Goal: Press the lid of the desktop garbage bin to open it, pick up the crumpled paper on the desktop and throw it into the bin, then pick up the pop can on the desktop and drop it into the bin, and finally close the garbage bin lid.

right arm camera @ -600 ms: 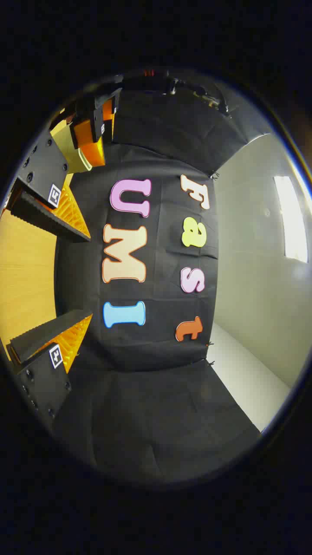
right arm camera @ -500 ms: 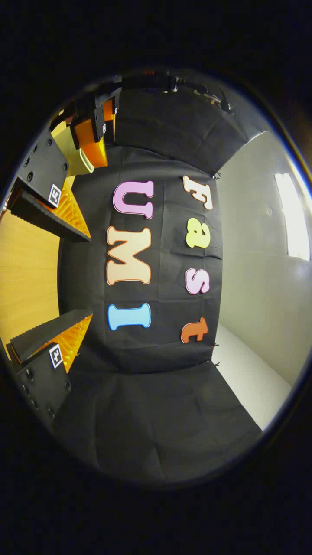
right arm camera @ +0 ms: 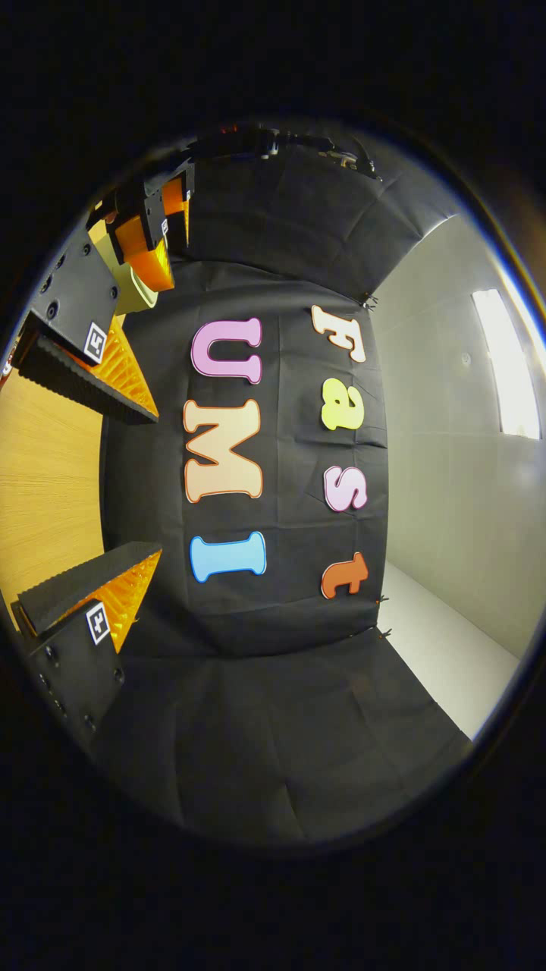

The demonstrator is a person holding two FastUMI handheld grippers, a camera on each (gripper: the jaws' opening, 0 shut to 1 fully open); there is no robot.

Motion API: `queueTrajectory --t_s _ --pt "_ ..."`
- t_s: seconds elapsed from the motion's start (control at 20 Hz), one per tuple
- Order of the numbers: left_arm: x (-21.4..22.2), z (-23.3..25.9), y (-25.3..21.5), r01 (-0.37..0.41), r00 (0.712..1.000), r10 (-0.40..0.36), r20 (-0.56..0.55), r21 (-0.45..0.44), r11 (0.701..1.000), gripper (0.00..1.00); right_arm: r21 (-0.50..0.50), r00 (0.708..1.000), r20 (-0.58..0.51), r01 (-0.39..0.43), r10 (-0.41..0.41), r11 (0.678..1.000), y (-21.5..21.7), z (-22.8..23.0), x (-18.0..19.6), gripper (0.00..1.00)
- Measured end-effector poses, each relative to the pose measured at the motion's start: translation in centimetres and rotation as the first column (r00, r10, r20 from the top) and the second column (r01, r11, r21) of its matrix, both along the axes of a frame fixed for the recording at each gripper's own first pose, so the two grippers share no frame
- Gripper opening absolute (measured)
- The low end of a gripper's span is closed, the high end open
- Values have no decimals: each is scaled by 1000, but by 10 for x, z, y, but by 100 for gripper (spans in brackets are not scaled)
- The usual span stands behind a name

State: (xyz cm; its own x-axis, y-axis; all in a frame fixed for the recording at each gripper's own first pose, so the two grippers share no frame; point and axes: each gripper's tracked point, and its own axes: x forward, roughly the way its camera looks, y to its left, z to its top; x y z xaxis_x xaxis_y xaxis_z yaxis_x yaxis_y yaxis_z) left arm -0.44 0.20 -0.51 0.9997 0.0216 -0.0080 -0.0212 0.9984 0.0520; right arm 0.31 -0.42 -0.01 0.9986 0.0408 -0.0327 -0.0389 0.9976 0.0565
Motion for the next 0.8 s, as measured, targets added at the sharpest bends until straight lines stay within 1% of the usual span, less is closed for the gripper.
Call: queueTrajectory --t_s 0.1,0.3,0.35,0.4,0.45,0.5,0.55,0.65,0.7,0.75,0.8 --pt "-1 0 3 -6 1000 6 -7 -1 1000 92 -6 1000 -16 0 0 1000 -2 -4 0 98" --pt "-5 1 13 -30 999 30 -10 20 999 92 2 1000 -10 -24 24 1000 5 -6 -1 98" --pt "-6 3 13 -29 1000 29 -6 17 999 93 1 1000 -8 -29 29 1000 6 -5 -1 100" --pt "-7 5 13 -23 1000 23 -2 14 1000 92 2 999 -9 -36 36 999 9 -7 -1 98" --pt "-9 8 13 -16 1000 16 5 16 1000 92 10 999 -12 -47 47 999 14 -8 1 98" --pt "-11 12 9 2 1000 -2 9 16 1000 87 16 998 -15 -57 57 998 17 -8 0 98" --pt "-10 10 8 10 1000 -11 4 25 1000 80 18 998 -18 -63 63 998 19 -10 1 98" --pt "-9 10 17 -9 1000 10 -10 58 998 51 17 997 -22 -74 74 997 20 -10 2 98" --pt "-8 6 17 -10 1000 11 -22 56 998 36 15 997 -14 -72 72 997 18 -7 2 98" --pt "-5 1 18 -5 999 7 -42 44 999 31 14 997 -6 -70 70 997 18 -4 3 98" --pt "-5 -1 25 -18 998 20 -52 38 999 29 11 998 3 -68 68 998 17 -2 3 98"
